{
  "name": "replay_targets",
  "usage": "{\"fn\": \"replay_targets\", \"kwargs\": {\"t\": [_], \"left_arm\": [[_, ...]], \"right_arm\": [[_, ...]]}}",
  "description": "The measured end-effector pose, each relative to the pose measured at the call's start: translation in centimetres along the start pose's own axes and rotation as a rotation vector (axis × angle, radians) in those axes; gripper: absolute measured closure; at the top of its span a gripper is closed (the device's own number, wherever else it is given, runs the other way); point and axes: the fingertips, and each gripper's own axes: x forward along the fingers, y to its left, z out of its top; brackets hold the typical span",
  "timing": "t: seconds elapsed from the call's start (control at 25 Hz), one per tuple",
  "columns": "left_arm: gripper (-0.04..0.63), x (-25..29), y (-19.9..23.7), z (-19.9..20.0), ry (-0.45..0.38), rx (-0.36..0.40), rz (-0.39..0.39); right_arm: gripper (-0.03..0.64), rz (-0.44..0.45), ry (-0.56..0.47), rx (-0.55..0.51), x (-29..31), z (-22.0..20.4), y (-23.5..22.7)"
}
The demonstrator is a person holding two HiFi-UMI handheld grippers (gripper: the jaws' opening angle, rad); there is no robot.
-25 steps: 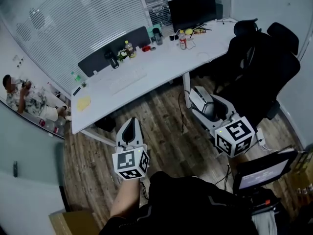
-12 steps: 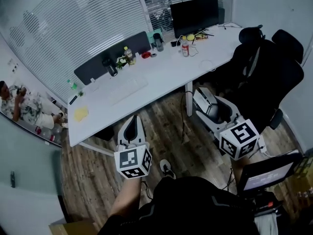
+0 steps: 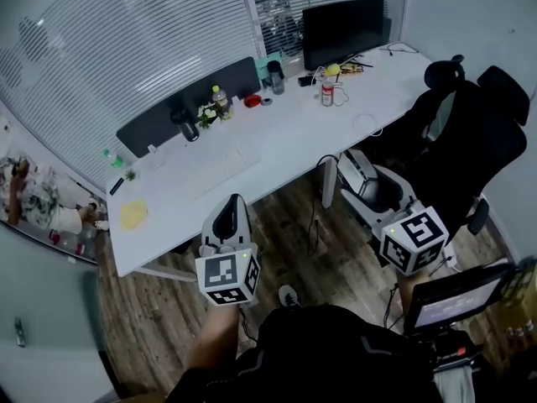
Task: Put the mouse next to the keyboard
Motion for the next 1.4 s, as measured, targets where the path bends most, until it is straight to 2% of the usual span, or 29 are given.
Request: {"fn": "replay_targets", "kwargs": {"t": [0.6,0.8,0.88,1.16,1.4], "left_arm": [[0.565,5.7,8.7,-0.9,0.004,-0.04,-0.01],[0.565,7.1,11.6,-1.5,0.014,-0.061,-0.032],[0.565,7.9,12.7,-1.5,0.009,-0.072,-0.027],[0.565,9.9,14.8,-1.0,0.001,-0.073,-0.011],[0.565,9.3,14.6,-2.0,-0.012,-0.055,0.014]], "right_arm": [[0.325,-0.011,0.021,0.005,9.9,0.9,1.6],[0.325,-0.007,0.041,-0.096,12.8,1.1,3.5],[0.325,0.0,0.046,-0.084,14.1,1.3,3.9],[0.325,0.022,0.035,-0.057,17.6,2.5,3.3],[0.325,0.049,0.016,-0.063,18.2,1.0,2.1]]}}
